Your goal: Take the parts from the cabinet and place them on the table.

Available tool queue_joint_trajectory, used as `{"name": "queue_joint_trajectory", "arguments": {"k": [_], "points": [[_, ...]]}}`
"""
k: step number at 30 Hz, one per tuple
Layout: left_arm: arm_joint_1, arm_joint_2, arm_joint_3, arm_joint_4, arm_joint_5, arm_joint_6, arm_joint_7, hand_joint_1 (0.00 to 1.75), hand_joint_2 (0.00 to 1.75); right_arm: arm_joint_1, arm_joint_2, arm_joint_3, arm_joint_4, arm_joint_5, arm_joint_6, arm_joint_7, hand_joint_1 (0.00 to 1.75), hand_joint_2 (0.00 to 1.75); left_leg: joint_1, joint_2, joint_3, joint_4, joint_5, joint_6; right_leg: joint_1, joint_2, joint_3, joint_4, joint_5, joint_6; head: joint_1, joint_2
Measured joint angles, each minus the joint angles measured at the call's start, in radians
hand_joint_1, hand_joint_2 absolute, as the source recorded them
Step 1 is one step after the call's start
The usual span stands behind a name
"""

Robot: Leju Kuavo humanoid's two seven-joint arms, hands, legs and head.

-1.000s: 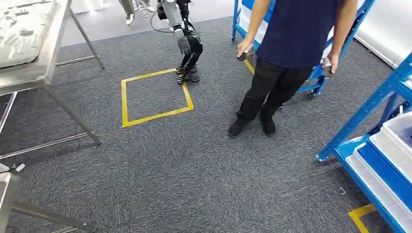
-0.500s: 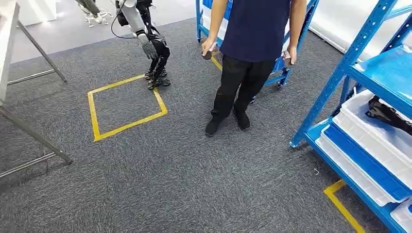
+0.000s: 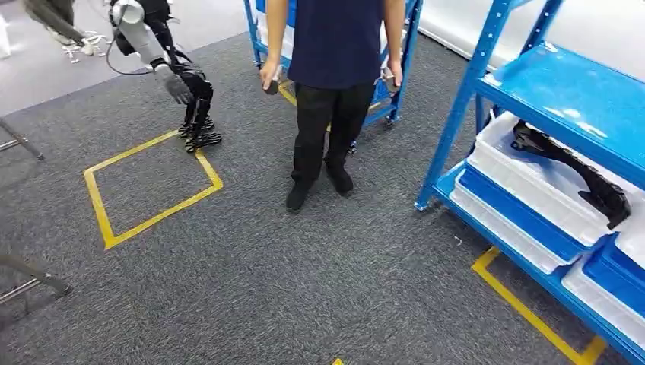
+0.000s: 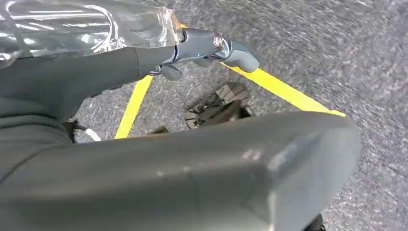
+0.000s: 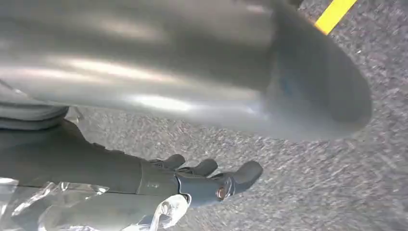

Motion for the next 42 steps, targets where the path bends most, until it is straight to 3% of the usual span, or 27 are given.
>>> {"name": "queue_joint_trajectory", "arguments": {"k": [1, 3, 4, 5, 7, 9, 10, 11, 12, 15, 16, 18, 20, 22, 23, 25, 26, 27, 28, 31, 33, 36, 37, 38, 40, 41, 42], "points": [[-0.002, -0.001, -0.001, 0.000, 0.000, 0.000, -0.001, 0.00, 0.00, 0.000, -0.001, 0.000, 0.000, 0.000, 0.000, 0.004, 0.00, 0.00, 0.003, -0.002, -0.002, 0.005, -0.009, -0.008, -0.008, 0.011, 0.003, -0.006, 0.007, -0.011, 0.000, 0.000], [-0.004, -0.004, -0.003, 0.000, -0.003, 0.000, -0.002, 0.00, 0.00, -0.001, -0.002, 0.000, 0.000, -0.004, 0.003, 0.010, 0.00, 0.00, 0.011, -0.089, -0.038, 0.099, -0.073, -0.018, -0.009, 0.027, -0.002, -0.006, 0.012, -0.020, -0.003, 0.000], [-0.001, -0.005, -0.005, 0.000, -0.003, 0.002, -0.002, 0.00, 0.00, -0.003, -0.003, 0.000, 0.000, -0.003, 0.003, 0.010, 0.00, 0.00, 0.014, -0.106, -0.080, 0.190, -0.118, -0.022, -0.009, 0.042, -0.006, -0.006, 0.015, -0.025, -0.004, 0.000], [0.002, -0.005, -0.005, 0.000, -0.003, 0.004, -0.002, 0.00, 0.00, -0.005, -0.003, 0.000, 0.000, -0.004, 0.004, 0.010, 0.00, 0.00, 0.015, -0.114, -0.124, 0.284, -0.154, -0.024, -0.008, 0.059, -0.009, -0.005, 0.016, -0.026, -0.004, 0.000], [0.008, -0.007, -0.007, 0.000, -0.003, 0.008, -0.002, 0.00, 0.00, -0.003, -0.004, 0.000, 0.000, -0.005, 0.004, 0.015, 0.00, 0.00, 0.015, -0.119, -0.153, 0.339, -0.152, -0.025, -0.007, 0.089, -0.011, -0.005, 0.019, -0.026, -0.004, 0.000], [0.007, -0.007, -0.010, 0.000, -0.003, 0.013, 0.003, 0.00, 0.00, 0.000, -0.005, 0.002, 0.000, -0.006, 0.004, 0.026, 0.00, 0.00, 0.015, -0.126, -0.095, 0.208, -0.069, -0.019, -0.008, 0.120, -0.009, -0.004, 0.022, -0.022, -0.005, 0.000], [0.006, -0.007, -0.012, 0.000, -0.003, 0.014, 0.004, 0.00, 0.00, -0.001, -0.005, 0.003, 0.000, -0.006, 0.004, 0.030, 0.00, 0.00, 0.016, -0.144, -0.050, 0.109, -0.023, -0.014, -0.008, 0.133, -0.009, -0.005, 0.023, -0.020, -0.005, 0.000], [0.006, -0.007, -0.014, 0.000, -0.002, 0.015, 0.005, 0.00, 0.00, -0.001, -0.004, 0.005, 0.000, -0.006, 0.004, 0.031, 0.00, 0.00, 0.018, -0.200, -0.014, 0.026, 0.004, -0.008, -0.010, 0.143, -0.011, -0.005, 0.025, -0.017, -0.005, 0.000], [0.005, -0.007, -0.015, 0.000, 0.000, 0.016, 0.006, 0.00, 0.00, -0.004, -0.005, 0.007, 0.000, -0.007, 0.004, 0.033, 0.00, 0.00, 0.015, -0.203, -0.009, 0.002, -0.002, -0.005, -0.003, 0.157, -0.016, -0.001, 0.026, -0.011, -0.005, 0.000], [0.004, -0.008, -0.017, 0.000, 0.000, 0.016, 0.007, 0.00, 0.00, 0.003, -0.008, 0.011, 0.000, -0.009, 0.004, 0.040, 0.00, 0.00, 0.006, -0.180, -0.010, 0.004, 0.003, 0.006, -0.011, 0.181, -0.022, -0.012, 0.037, 0.008, -0.005, 0.000], [0.002, -0.011, -0.018, 0.000, 0.000, 0.016, 0.007, 0.00, 0.00, 0.007, -0.012, 0.013, 0.002, -0.010, 0.004, 0.044, 0.00, 0.00, 0.014, -0.168, -0.009, -0.008, 0.012, 0.018, -0.009, 0.185, -0.026, -0.010, 0.036, 0.015, -0.005, 0.000], [-0.003, -0.013, -0.020, 0.000, 0.001, 0.016, 0.008, 0.00, 0.00, 0.006, -0.013, 0.016, 0.002, -0.010, 0.004, 0.044, 0.00, 0.00, 0.014, -0.149, -0.010, -0.014, 0.020, 0.032, -0.008, 0.093, -0.059, 0.068, -0.022, 0.014, -0.003, 0.000], [0.003, -0.015, -0.021, 0.000, 0.001, 0.016, 0.010, 0.00, 0.00, 0.001, -0.015, 0.017, 0.002, -0.010, 0.004, 0.044, 0.00, 0.00, 0.010, -0.118, -0.012, -0.013, 0.019, 0.034, -0.009, 0.068, -0.136, 0.240, -0.108, 0.020, -0.003, 0.000], [0.006, -0.015, -0.023, 0.000, 0.002, 0.018, 0.013, 0.00, 0.00, 0.002, -0.016, 0.019, 0.002, -0.014, 0.004, 0.045, 0.00, 0.00, 0.010, -0.093, -0.014, -0.013, 0.019, 0.034, -0.010, 0.063, -0.170, 0.324, -0.126, 0.025, -0.003, 0.000], [0.006, -0.016, -0.023, 0.000, 0.002, 0.019, 0.013, 0.00, 0.00, 0.004, -0.017, 0.021, 0.002, -0.015, 0.004, 0.048, 0.00, 0.00, 0.011, -0.082, -0.015, -0.012, 0.019, 0.033, -0.012, 0.060, -0.152, 0.294, -0.104, 0.028, -0.003, 0.000], [0.005, -0.018, -0.023, 0.000, 0.002, 0.023, 0.018, 0.00, 0.00, 0.006, -0.023, 0.025, 0.002, -0.015, 0.006, 0.048, 0.00, 0.00, 0.013, -0.061, -0.011, -0.011, 0.016, 0.028, -0.016, 0.034, -0.053, 0.119, -0.024, 0.034, -0.003, 0.000], [0.005, -0.019, -0.023, 0.000, 0.002, 0.026, 0.019, 0.00, 0.00, 0.003, -0.023, 0.025, 0.002, -0.016, 0.007, 0.048, 0.00, 0.00, 0.010, -0.052, -0.008, -0.008, 0.012, 0.021, -0.016, -0.014, 0.001, 0.029, 0.005, 0.035, -0.002, 0.000], [0.005, -0.019, -0.023, 0.000, 0.002, 0.031, 0.020, 0.00, 0.00, -0.003, -0.023, 0.027, 0.002, -0.017, 0.008, 0.048, 0.00, 0.00, 0.002, -0.043, -0.009, 0.000, 0.004, 0.011, -0.005, -0.030, 0.013, -0.005, -0.005, 0.029, -0.001, 0.000], [0.004, -0.019, -0.023, 0.000, 0.002, 0.032, 0.023, 0.00, 0.00, -0.003, -0.023, 0.029, 0.002, -0.018, 0.010, 0.048, 0.00, 0.00, 0.001, -0.036, -0.008, -0.002, 0.004, 0.006, -0.010, -0.012, 0.009, -0.003, -0.001, 0.013, -0.004, 0.000], [-0.003, -0.019, -0.024, 0.000, 0.002, 0.036, 0.027, 0.00, 0.00, 0.003, -0.023, 0.033, 0.002, -0.019, 0.014, 0.048, 0.00, 0.00, 0.007, -0.009, 0.001, -0.004, 0.000, -0.007, -0.003, 0.014, 0.006, -0.007, 0.002, -0.008, -0.004, 0.000], [-0.005, -0.019, -0.024, 0.000, 0.002, 0.042, 0.027, 0.00, 0.00, 0.002, -0.023, 0.034, 0.002, -0.025, 0.015, 0.050, 0.00, 0.00, 0.015, -0.082, -0.024, 0.061, -0.052, -0.020, -0.009, 0.032, 0.003, -0.007, 0.008, -0.018, -0.006, 0.000], [0.003, -0.019, -0.024, 0.000, 0.002, 0.050, 0.027, 0.00, 0.00, -0.003, -0.024, 0.040, 0.002, -0.027, 0.016, 0.051, 0.00, 0.00, 0.016, -0.113, -0.139, 0.311, -0.165, -0.025, -0.008, 0.070, -0.005, -0.006, 0.013, -0.028, -0.008, 0.000], [0.005, -0.019, -0.024, 0.000, 0.002, 0.051, 0.027, 0.00, 0.00, -0.002, -0.024, 0.042, 0.002, -0.028, 0.018, 0.052, 0.00, 0.00, 0.016, -0.117, -0.158, 0.347, -0.165, -0.024, -0.006, 0.084, -0.006, -0.006, 0.013, -0.028, -0.008, 0.000], [0.006, -0.019, -0.024, 0.000, 0.003, 0.051, 0.027, 0.00, 0.00, -0.001, -0.025, 0.042, 0.002, -0.028, 0.019, 0.055, 0.00, 0.00, 0.016, -0.119, -0.153, 0.328, -0.144, -0.022, -0.006, 0.098, -0.005, -0.006, 0.014, -0.028, -0.008, 0.000], [0.005, -0.019, -0.024, 0.000, 0.003, 0.052, 0.027, 0.00, 0.00, 0.000, -0.025, 0.046, 0.002, -0.027, 0.021, 0.060, 0.00, 0.00, 0.014, -0.133, -0.084, 0.173, -0.052, -0.009, -0.005, 0.127, -0.002, -0.006, 0.015, -0.026, -0.008, 0.000], [0.005, -0.019, -0.024, 0.000, 0.003, 0.056, 0.028, 0.00, 0.00, 0.000, -0.025, 0.049, 0.002, -0.027, 0.022, 0.062, 0.00, 0.00, 0.012, -0.167, -0.040, 0.072, -0.006, 0.002, -0.005, 0.140, -0.001, -0.007, 0.016, -0.025, -0.008, 0.000], [0.005, -0.015, -0.024, 0.000, 0.003, 0.062, 0.033, 0.00, 0.00, -0.001, -0.019, 0.050, 0.002, -0.027, 0.022, 0.063, 0.00, 0.00, 0.011, -0.229, -0.019, 0.010, 0.006, 0.015, -0.007, 0.149, -0.004, -0.005, 0.017, -0.021, -0.008, 0.000]]}}
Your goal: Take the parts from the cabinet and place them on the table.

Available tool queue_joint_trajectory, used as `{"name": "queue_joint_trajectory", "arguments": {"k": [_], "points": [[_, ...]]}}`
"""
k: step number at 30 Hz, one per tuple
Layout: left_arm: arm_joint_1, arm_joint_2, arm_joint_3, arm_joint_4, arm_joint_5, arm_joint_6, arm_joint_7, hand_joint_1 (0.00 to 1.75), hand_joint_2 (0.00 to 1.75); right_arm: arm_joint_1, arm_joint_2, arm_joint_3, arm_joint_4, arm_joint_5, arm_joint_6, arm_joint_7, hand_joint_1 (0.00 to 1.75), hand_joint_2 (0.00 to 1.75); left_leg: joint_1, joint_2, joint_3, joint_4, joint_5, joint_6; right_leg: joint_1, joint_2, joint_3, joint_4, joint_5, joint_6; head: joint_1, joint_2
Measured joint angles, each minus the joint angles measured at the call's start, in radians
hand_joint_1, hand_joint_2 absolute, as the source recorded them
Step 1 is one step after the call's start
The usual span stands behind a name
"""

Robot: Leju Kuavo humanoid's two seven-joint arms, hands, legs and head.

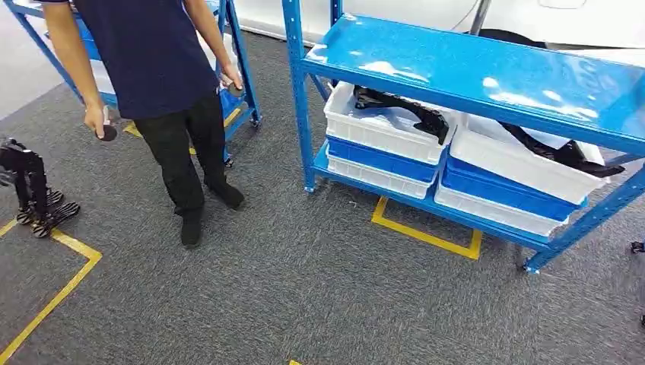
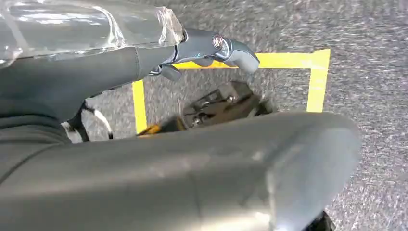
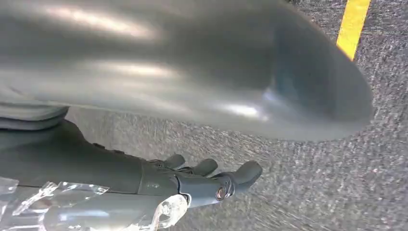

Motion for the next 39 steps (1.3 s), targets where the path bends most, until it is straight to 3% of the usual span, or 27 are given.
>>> {"name": "queue_joint_trajectory", "arguments": {"k": [2, 4, 5, 7, 10, 11, 12, 14, 15, 16, 18, 20, 21, 22, 23, 25, 26, 28, 29, 31, 32, 33, 35, 36, 37, 38, 39], "points": [[-0.003, -0.001, 0.000, 0.000, 0.000, 0.007, 0.010, 0.00, 0.00, 0.000, -0.004, 0.005, 0.000, -0.001, 0.000, 0.002, 0.00, 0.00, -0.004, 0.025, 0.006, -0.013, 0.002, -0.012, 0.001, 0.028, -0.012, 0.003, 0.001, 0.009, 0.000, 0.000], [-0.005, -0.002, 0.000, 0.000, 0.000, 0.007, 0.012, 0.00, 0.00, 0.007, -0.005, 0.009, 0.000, 0.000, 0.000, 0.005, 0.00, 0.00, -0.004, 0.046, 0.007, -0.017, 0.004, -0.009, -0.003, 0.051, -0.019, 0.001, 0.007, 0.019, -0.001, 0.000], [-0.009, -0.003, 0.000, 0.000, 0.000, 0.010, 0.014, 0.00, 0.00, 0.009, -0.009, 0.011, 0.001, 0.003, 0.000, 0.013, 0.00, 0.00, 0.002, 0.062, 0.008, -0.025, 0.011, -0.003, -0.005, 0.027, -0.023, 0.012, -0.001, 0.021, 0.000, 0.000], [-0.009, -0.004, 0.000, 0.000, -0.002, 0.010, 0.018, 0.00, 0.00, 0.006, -0.010, 0.020, 0.001, 0.017, 0.001, 0.024, 0.00, 0.00, 0.001, 0.087, 0.009, -0.025, 0.010, 0.005, 0.002, -0.066, -0.064, 0.105, -0.067, 0.028, 0.002, 0.000], [-0.003, -0.006, -0.003, 0.000, -0.003, 0.010, 0.026, 0.00, 0.00, 0.000, -0.015, 0.034, 0.001, 0.037, 0.002, 0.038, 0.00, 0.00, 0.002, 0.131, 0.008, -0.025, 0.009, 0.008, -0.001, -0.087, -0.165, 0.325, -0.160, 0.038, 0.002, 0.000], [-0.003, -0.006, -0.006, 0.000, -0.003, 0.010, 0.029, 0.00, 0.00, 0.003, -0.016, 0.043, 0.001, 0.043, 0.002, 0.041, 0.00, 0.00, 0.005, 0.142, 0.008, -0.025, 0.008, 0.007, -0.006, -0.090, -0.166, 0.332, -0.149, 0.043, 0.002, 0.000], [-0.005, -0.007, -0.006, 0.000, -0.003, 0.009, 0.029, 0.00, 0.00, 0.005, -0.018, 0.049, 0.001, 0.045, 0.002, 0.042, 0.00, 0.00, 0.008, 0.150, 0.009, -0.024, 0.006, 0.004, -0.011, -0.094, -0.143, 0.288, -0.118, 0.047, 0.002, 0.000], [-0.006, -0.008, -0.008, 0.000, -0.006, 0.010, 0.030, 0.00, 0.00, 0.006, -0.023, 0.058, 0.001, 0.046, 0.006, 0.042, 0.00, 0.00, 0.016, 0.166, 0.013, -0.017, -0.001, -0.008, -0.021, -0.121, -0.046, 0.112, -0.035, 0.062, 0.002, 0.000], [-0.007, -0.005, -0.010, 0.000, -0.006, 0.010, 0.031, 0.00, 0.00, 0.003, -0.020, 0.064, 0.001, 0.047, 0.011, 0.043, 0.00, 0.00, 0.010, 0.172, 0.012, -0.008, -0.008, -0.020, -0.024, -0.171, -0.009, 0.039, -0.022, 0.072, 0.004, 0.000], [-0.008, -0.005, -0.013, 0.000, -0.006, 0.010, 0.031, 0.00, 0.00, -0.003, -0.020, 0.069, 0.001, 0.050, 0.013, 0.044, 0.00, 0.00, 0.005, 0.179, 0.008, 0.005, -0.017, -0.030, -0.014, -0.163, -0.008, 0.033, -0.030, 0.064, 0.008, 0.000], [-0.009, -0.005, -0.018, 0.000, -0.006, 0.010, 0.033, 0.00, 0.00, -0.003, -0.019, 0.078, 0.001, 0.051, 0.018, 0.050, 0.00, 0.00, 0.004, 0.193, 0.016, -0.002, -0.017, -0.036, -0.017, -0.145, -0.015, 0.036, -0.028, 0.035, 0.003, 0.000], [-0.009, -0.005, -0.020, 0.000, -0.006, 0.013, 0.033, 0.00, 0.00, 0.002, -0.020, 0.085, 0.001, 0.050, 0.020, 0.054, 0.00, 0.00, 0.012, 0.203, 0.019, -0.001, -0.018, -0.038, -0.015, -0.123, -0.019, 0.038, -0.027, 0.022, 0.002, 0.000], [-0.011, -0.005, -0.021, 0.000, -0.006, 0.014, 0.032, 0.00, 0.00, 0.002, -0.020, 0.088, 0.001, 0.049, 0.020, 0.054, 0.00, 0.00, 0.017, 0.187, 0.017, 0.011, -0.031, -0.044, -0.014, -0.114, -0.018, 0.036, -0.025, 0.016, 0.002, 0.000], [-0.011, -0.005, -0.021, 0.000, -0.006, 0.017, 0.029, 0.00, 0.00, 0.002, -0.020, 0.092, 0.001, 0.047, 0.020, 0.056, 0.00, 0.00, 0.019, 0.147, -0.003, 0.058, -0.069, -0.047, -0.014, -0.108, -0.021, 0.036, -0.022, 0.011, 0.002, 0.000], [-0.010, -0.006, -0.022, 0.000, -0.006, 0.018, 0.028, 0.00, 0.00, 0.001, -0.020, 0.093, 0.001, 0.046, 0.020, 0.056, 0.00, 0.00, 0.017, 0.130, -0.037, 0.133, -0.111, -0.048, -0.014, -0.099, -0.024, 0.036, -0.020, 0.008, 0.000, 0.000], [-0.005, -0.006, -0.023, 0.000, -0.006, 0.019, 0.027, 0.00, 0.00, -0.002, -0.020, 0.097, 0.001, 0.045, 0.020, 0.056, 0.00, 0.00, 0.015, 0.119, -0.118, 0.302, -0.181, -0.046, -0.008, -0.075, -0.029, 0.036, -0.017, 0.003, -0.002, 0.000], [-0.004, -0.006, -0.023, 0.000, -0.005, 0.019, 0.027, 0.00, 0.00, -0.002, -0.020, 0.098, 0.001, 0.045, 0.020, 0.056, 0.00, 0.00, 0.012, 0.117, -0.143, 0.349, -0.186, -0.042, -0.004, -0.061, -0.029, 0.036, -0.016, 0.001, -0.002, 0.000], [-0.004, -0.007, -0.023, 0.000, -0.005, 0.019, 0.027, 0.00, 0.00, 0.001, -0.020, 0.098, 0.001, 0.044, 0.020, 0.056, 0.00, 0.00, 0.003, 0.110, -0.122, 0.290, -0.130, -0.027, 0.004, -0.036, -0.028, 0.036, -0.014, -0.001, -0.002, 0.000], [-0.006, -0.007, -0.024, 0.000, -0.005, 0.019, 0.027, 0.00, 0.00, 0.001, -0.020, 0.100, 0.001, 0.043, 0.019, 0.056, 0.00, 0.00, -0.005, 0.101, -0.080, 0.190, -0.076, -0.010, 0.008, -0.021, -0.026, 0.036, -0.013, -0.003, -0.002, 0.000], [-0.010, 0.001, -0.024, 0.002, -0.004, 0.021, 0.027, 0.00, 0.00, 0.002, -0.007, 0.101, 0.001, 0.043, 0.020, 0.056, 0.00, 0.00, -0.024, 0.041, -0.007, 0.032, -0.010, 0.031, 0.000, -0.003, -0.029, 0.035, -0.009, -0.004, 0.000, 0.000], [-0.009, -0.007, -0.024, 0.002, -0.003, 0.022, 0.027, 0.00, 0.00, -0.001, -0.021, 0.104, 0.001, 0.044, 0.019, 0.056, 0.00, 0.00, -0.026, 0.057, -0.006, 0.008, -0.011, 0.028, 0.010, 0.008, -0.028, 0.036, -0.009, -0.004, -0.002, 0.000], [-0.014, -0.006, -0.024, 0.002, -0.002, 0.022, 0.028, 0.00, 0.00, 0.005, -0.010, 0.108, 0.001, 0.044, 0.020, 0.057, 0.00, 0.00, -0.035, 0.062, -0.001, 0.004, -0.004, 0.020, 0.007, 0.014, -0.032, 0.037, -0.007, -0.004, -0.005, 0.000], [-0.015, -0.006, -0.024, 0.002, 0.000, 0.023, 0.028, 0.00, 0.00, 0.008, -0.015, 0.112, 0.001, 0.044, 0.023, 0.061, 0.00, 0.00, -0.036, 0.070, 0.000, -0.004, -0.004, 0.018, 0.007, 0.022, -0.033, 0.031, -0.004, 0.003, -0.005, 0.000], [-0.015, -0.008, -0.024, 0.002, -0.001, 0.023, 0.028, 0.00, 0.00, 0.010, -0.024, 0.114, 0.003, 0.045, 0.025, 0.063, 0.00, 0.00, -0.024, 0.080, 0.003, -0.017, 0.006, 0.016, 0.009, 0.014, -0.034, 0.036, -0.007, 0.006, -0.007, 0.000], [-0.014, -0.008, -0.023, 0.002, 0.000, 0.025, 0.028, 0.00, 0.00, 0.011, -0.019, 0.115, 0.003, 0.045, 0.031, 0.068, 0.00, 0.00, -0.021, 0.083, 0.007, -0.024, 0.012, 0.018, 0.009, -0.039, -0.044, 0.062, -0.030, 0.011, -0.004, 0.000], [-0.014, -0.008, -0.023, 0.002, -0.001, 0.025, 0.028, 0.00, 0.00, 0.008, -0.019, 0.116, 0.003, 0.046, 0.032, 0.071, 0.00, 0.00, -0.019, 0.088, 0.005, -0.026, 0.013, 0.022, 0.008, -0.068, -0.068, 0.116, -0.070, 0.016, -0.004, 0.000], [-0.011, -0.008, -0.024, 0.002, 0.000, 0.025, 0.028, 0.00, 0.00, 0.005, -0.019, 0.116, 0.003, 0.048, 0.034, 0.071, 0.00, 0.00, -0.017, 0.095, 0.003, -0.025, 0.014, 0.022, 0.004, -0.081, -0.104, 0.201, -0.119, 0.024, -0.004, 0.000]]}}
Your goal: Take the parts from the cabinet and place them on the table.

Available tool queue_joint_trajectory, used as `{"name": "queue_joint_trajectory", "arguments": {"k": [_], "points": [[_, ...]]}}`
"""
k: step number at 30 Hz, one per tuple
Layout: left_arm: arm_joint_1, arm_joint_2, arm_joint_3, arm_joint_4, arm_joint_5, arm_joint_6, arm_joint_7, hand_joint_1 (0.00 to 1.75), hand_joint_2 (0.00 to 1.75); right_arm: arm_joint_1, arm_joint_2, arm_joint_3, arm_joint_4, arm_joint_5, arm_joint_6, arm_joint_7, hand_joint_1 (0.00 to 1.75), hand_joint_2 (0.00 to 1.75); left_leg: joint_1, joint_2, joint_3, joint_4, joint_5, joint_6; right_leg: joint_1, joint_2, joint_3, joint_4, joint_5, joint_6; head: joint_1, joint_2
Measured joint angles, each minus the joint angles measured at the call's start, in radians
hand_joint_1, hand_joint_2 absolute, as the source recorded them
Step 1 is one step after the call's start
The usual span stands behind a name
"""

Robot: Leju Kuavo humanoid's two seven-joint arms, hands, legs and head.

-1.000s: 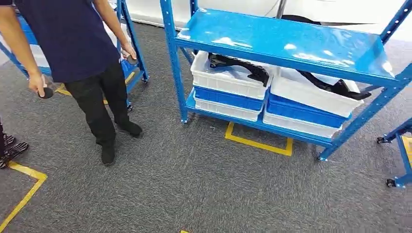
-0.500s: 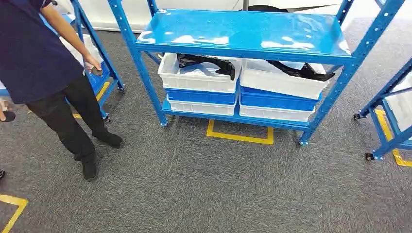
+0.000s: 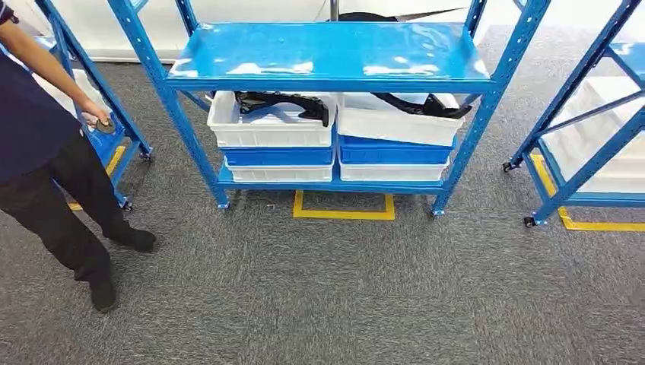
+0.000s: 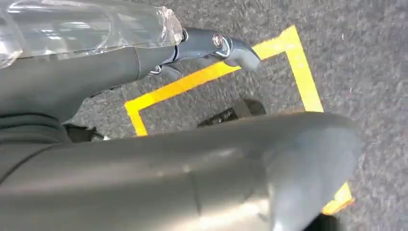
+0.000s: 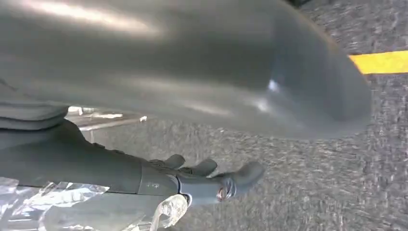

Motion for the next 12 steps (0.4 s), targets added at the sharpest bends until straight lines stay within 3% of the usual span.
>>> {"name": "queue_joint_trajectory", "arguments": {"k": [1, 2, 3, 4, 6, 7, 8, 9, 10, 12], "points": [[0.003, 0.000, 0.000, 0.000, 0.001, 0.000, 0.000, 0.00, 0.00, -0.002, 0.000, 0.002, 0.000, 0.002, 0.000, 0.000, 0.00, 0.00, 0.003, 0.009, -0.002, 0.000, 0.000, 0.000, -0.003, -0.004, -0.034, 0.081, -0.036, 0.007, 0.000, 0.000], [0.004, 0.000, 0.000, 0.000, 0.002, 0.001, 0.004, 0.00, 1.75, -0.002, 0.000, 0.005, 0.000, 0.003, 0.002, 0.004, 0.00, 1.75, 0.006, 0.014, -0.003, 0.001, 0.001, -0.002, -0.007, -0.005, -0.054, 0.134, -0.051, 0.014, 0.000, 0.000], [0.004, 0.000, 0.000, 0.000, 0.005, 0.001, 0.013, 0.00, 1.75, -0.001, 0.000, 0.007, 0.000, 0.004, 0.006, 0.012, 0.00, 1.75, 0.011, 0.018, -0.004, 0.001, 0.002, -0.006, -0.012, -0.007, -0.051, 0.135, -0.041, 0.020, 0.000, 0.000], [0.004, 0.000, 0.000, 0.000, 0.005, 0.001, 0.022, 0.00, 1.75, -0.001, 0.000, 0.008, 0.000, 0.005, 0.008, 0.022, 0.00, 1.75, 0.018, 0.020, -0.004, 0.003, 0.001, -0.011, -0.017, -0.009, -0.026, 0.092, -0.013, 0.028, 0.000, 0.000], [0.003, 0.000, 0.000, 0.000, 0.006, 0.000, 0.037, 0.00, 1.75, 0.002, -0.001, 0.010, 0.000, 0.006, 0.012, 0.022, 0.00, 1.75, 0.034, 0.022, -0.005, 0.016, -0.006, -0.030, -0.032, -0.019, 0.077, -0.092, 0.070, 0.050, 0.000, 0.000], [0.002, 0.002, 0.000, 0.000, 0.005, 0.000, 0.039, 0.00, 1.75, 0.001, 0.004, 0.013, 0.000, 0.008, 0.016, 0.022, 0.00, 1.75, 0.029, 0.025, -0.010, 0.030, -0.014, -0.045, -0.041, -0.028, 0.109, -0.158, 0.070, 0.068, 0.001, 0.000], [0.000, 0.004, 0.000, 0.001, 0.004, 0.000, 0.039, 0.00, 1.75, -0.001, 0.006, 0.017, 0.000, 0.008, 0.019, 0.022, 0.00, 1.75, 0.030, 0.025, -0.017, 0.045, -0.022, -0.054, -0.035, -0.009, 0.107, -0.158, 0.071, 0.043, 0.004, 0.000], [0.000, 0.004, 0.000, 0.001, 0.004, 0.000, 0.039, 0.00, 1.75, -0.002, 0.004, 0.019, 0.000, 0.009, 0.019, 0.022, 0.00, 1.75, 0.027, 0.025, -0.016, 0.041, -0.019, -0.054, -0.033, -0.011, 0.104, -0.155, 0.071, 0.027, 0.003, 0.000], [0.001, 0.004, 0.000, 0.001, 0.004, -0.001, 0.040, 0.00, 1.75, -0.002, 0.007, 0.023, 0.000, 0.008, 0.020, 0.023, 0.00, 1.75, 0.028, 0.024, -0.017, 0.038, -0.019, -0.055, -0.034, -0.011, 0.104, -0.158, 0.073, 0.022, 0.003, 0.000], [0.002, 0.004, 0.000, 0.001, 0.004, -0.001, 0.040, 0.00, 1.75, -0.001, 0.010, 0.025, 0.000, 0.008, 0.020, 0.023, 0.00, 1.75, 0.029, 0.024, -0.013, 0.030, -0.014, -0.042, -0.033, -0.011, 0.102, -0.158, 0.075, 0.020, 0.003, 0.000]]}}
